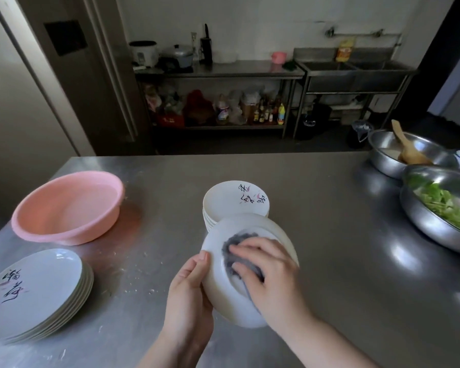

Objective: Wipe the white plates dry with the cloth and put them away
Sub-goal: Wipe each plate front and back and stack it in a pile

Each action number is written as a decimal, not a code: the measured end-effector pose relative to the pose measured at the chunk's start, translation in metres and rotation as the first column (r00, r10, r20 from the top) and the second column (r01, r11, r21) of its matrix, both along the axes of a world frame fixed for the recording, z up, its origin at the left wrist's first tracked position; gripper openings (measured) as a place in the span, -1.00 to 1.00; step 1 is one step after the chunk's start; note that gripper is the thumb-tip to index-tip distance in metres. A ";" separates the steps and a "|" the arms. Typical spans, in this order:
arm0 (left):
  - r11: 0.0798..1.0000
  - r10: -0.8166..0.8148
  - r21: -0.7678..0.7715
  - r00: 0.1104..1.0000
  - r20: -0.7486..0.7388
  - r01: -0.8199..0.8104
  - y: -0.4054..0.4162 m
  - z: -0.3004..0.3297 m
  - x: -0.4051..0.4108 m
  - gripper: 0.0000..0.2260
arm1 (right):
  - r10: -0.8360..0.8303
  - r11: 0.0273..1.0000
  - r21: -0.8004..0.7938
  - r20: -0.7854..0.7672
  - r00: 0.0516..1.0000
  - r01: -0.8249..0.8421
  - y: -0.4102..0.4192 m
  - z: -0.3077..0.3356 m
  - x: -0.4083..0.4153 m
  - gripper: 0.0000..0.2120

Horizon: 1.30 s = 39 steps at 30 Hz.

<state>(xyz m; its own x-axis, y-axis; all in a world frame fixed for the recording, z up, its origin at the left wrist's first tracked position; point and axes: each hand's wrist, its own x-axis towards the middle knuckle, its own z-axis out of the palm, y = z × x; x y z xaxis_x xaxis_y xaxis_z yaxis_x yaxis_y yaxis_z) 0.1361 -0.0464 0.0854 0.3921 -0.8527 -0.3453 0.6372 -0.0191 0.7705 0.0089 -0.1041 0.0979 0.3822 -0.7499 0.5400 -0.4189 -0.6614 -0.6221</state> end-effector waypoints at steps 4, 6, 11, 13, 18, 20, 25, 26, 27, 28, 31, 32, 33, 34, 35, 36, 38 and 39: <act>0.999 0.031 -0.038 0.999 0.035 -0.030 -0.005 0.009 0.011 -0.73 | 0.136 0.988 -0.060 -0.059 0.989 -0.140 0.005 -0.004 -0.015 -0.74; 0.999 0.021 -0.047 0.998 0.064 -0.018 -0.005 0.011 0.009 -0.74 | -0.021 0.999 -0.049 -0.008 1.000 0.021 -0.009 0.002 -0.020 -0.71; 0.997 -0.030 -0.067 0.999 0.028 0.032 -0.002 0.014 -0.005 -0.71 | -0.054 0.998 -0.026 -0.027 0.998 0.054 -0.014 0.030 -0.003 -0.70; 0.997 -0.033 -0.074 0.999 0.020 0.035 -0.004 0.018 -0.005 -0.73 | 0.090 0.996 0.016 -0.093 0.992 -0.089 -0.007 0.033 -0.003 -0.72; 0.998 -0.012 -0.053 0.978 0.207 0.023 -0.003 0.025 -0.007 -0.78 | 0.035 0.972 0.229 0.073 0.997 -0.051 -0.021 0.054 -0.008 -0.75; 0.997 -0.001 -0.077 0.956 0.293 0.024 -0.001 0.027 -0.010 -0.74 | 0.006 0.991 0.137 0.031 1.000 -0.010 -0.021 0.061 -0.002 -0.74; 0.990 0.015 -0.135 0.907 0.420 0.046 0.004 0.031 -0.008 -0.82 | 0.085 0.992 0.103 -0.082 0.993 -0.076 -0.024 0.064 -0.004 -0.74; 0.989 0.020 -0.139 0.903 0.430 0.045 0.005 0.032 -0.006 -0.81 | 0.037 0.991 0.133 -0.035 0.999 -0.032 -0.029 0.065 -0.008 -0.74; 0.989 0.027 -0.141 0.902 0.432 0.038 0.005 0.032 -0.005 -0.78 | -0.022 0.986 0.168 0.006 1.000 0.020 -0.033 0.065 -0.011 -0.74; 0.989 0.035 -0.143 0.904 0.426 0.030 0.006 0.033 -0.003 -0.77 | -0.067 0.980 0.190 0.026 0.997 0.060 -0.036 0.066 -0.013 -0.73; 0.988 0.039 -0.155 0.916 0.400 0.026 0.004 0.035 -0.003 -0.77 | -0.052 0.998 0.037 0.000 0.999 0.052 -0.026 0.067 -0.004 -0.73; 0.986 0.037 -0.161 0.914 0.404 0.031 0.003 0.036 -0.003 -0.77 | 0.003 0.999 -0.040 -0.028 1.000 -0.004 -0.019 0.067 0.000 -0.73; 0.986 0.033 -0.165 0.911 0.411 0.038 0.002 0.036 -0.003 -0.77 | 0.062 0.993 -0.093 -0.056 0.996 -0.067 -0.014 0.067 0.004 -0.74; 0.985 0.028 -0.165 0.911 0.412 0.044 0.002 0.037 -0.002 -0.77 | 0.107 0.987 -0.113 -0.074 0.992 -0.115 -0.013 0.067 0.005 -0.75; 0.985 0.019 -0.162 0.916 0.400 0.051 0.001 0.038 -0.001 -0.77 | 0.120 0.987 -0.097 -0.069 0.990 -0.127 -0.017 0.069 0.004 -0.75; 0.986 0.008 -0.159 0.925 0.380 0.057 0.001 0.038 0.001 -0.78 | 0.101 0.993 -0.053 -0.043 0.994 -0.103 -0.024 0.071 0.002 -0.76; 0.988 -0.003 -0.146 0.940 0.341 0.056 0.001 0.039 0.004 -0.85 | 0.037 0.996 0.080 0.020 0.999 -0.038 -0.037 0.074 -0.004 -0.75; 0.989 0.003 -0.138 0.947 0.322 0.044 0.001 0.040 0.006 -0.86 | 0.013 0.989 0.145 0.047 0.999 -0.020 -0.043 0.074 -0.009 -0.74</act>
